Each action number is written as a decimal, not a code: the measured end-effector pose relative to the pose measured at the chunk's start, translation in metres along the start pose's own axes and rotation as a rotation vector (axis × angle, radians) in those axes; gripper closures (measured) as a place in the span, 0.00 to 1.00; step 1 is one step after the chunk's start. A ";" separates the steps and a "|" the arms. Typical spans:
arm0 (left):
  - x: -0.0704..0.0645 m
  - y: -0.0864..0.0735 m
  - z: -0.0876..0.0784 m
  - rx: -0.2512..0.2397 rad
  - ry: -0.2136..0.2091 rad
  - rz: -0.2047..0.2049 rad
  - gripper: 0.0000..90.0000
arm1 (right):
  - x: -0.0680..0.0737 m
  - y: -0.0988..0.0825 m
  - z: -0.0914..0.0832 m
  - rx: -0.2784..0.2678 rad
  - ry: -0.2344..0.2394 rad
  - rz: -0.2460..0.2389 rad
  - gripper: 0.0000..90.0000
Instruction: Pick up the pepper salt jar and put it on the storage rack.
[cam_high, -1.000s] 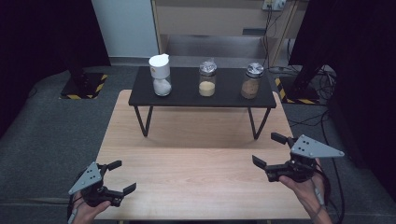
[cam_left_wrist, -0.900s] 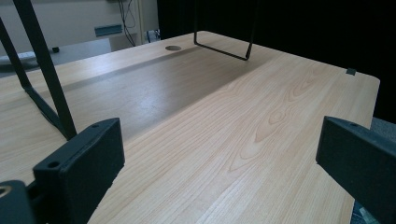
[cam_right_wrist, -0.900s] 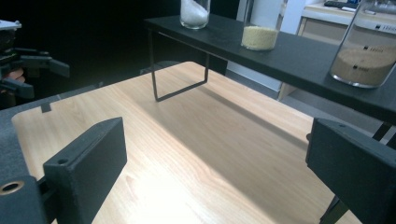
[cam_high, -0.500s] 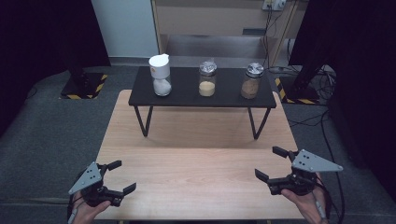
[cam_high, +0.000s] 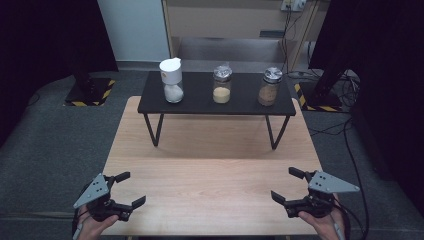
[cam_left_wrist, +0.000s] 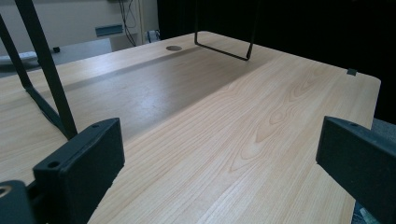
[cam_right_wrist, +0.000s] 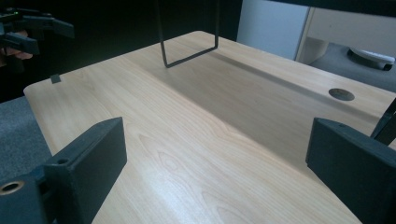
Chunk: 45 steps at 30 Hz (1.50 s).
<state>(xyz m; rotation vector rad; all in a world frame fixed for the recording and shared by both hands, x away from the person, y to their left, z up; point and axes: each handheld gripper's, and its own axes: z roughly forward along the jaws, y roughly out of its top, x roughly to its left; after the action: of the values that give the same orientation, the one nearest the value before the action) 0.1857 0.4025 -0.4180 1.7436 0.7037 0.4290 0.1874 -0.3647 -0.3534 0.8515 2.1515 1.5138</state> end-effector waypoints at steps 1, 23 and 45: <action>0.000 0.000 0.000 0.000 0.000 0.000 0.00 | 0.000 -0.001 0.000 0.001 0.001 0.001 0.06; 0.000 0.000 0.000 -0.001 0.000 0.004 0.00 | -0.004 -0.026 0.004 0.017 0.001 0.043 0.06; 0.000 0.000 0.000 -0.001 -0.005 0.009 0.00 | -0.008 -0.034 0.006 0.024 0.011 0.052 0.07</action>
<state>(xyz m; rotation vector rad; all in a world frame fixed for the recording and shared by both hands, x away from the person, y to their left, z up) 0.1852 0.4026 -0.4174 1.7468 0.6921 0.4317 0.1880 -0.3741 -0.3876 0.9163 2.1756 1.5239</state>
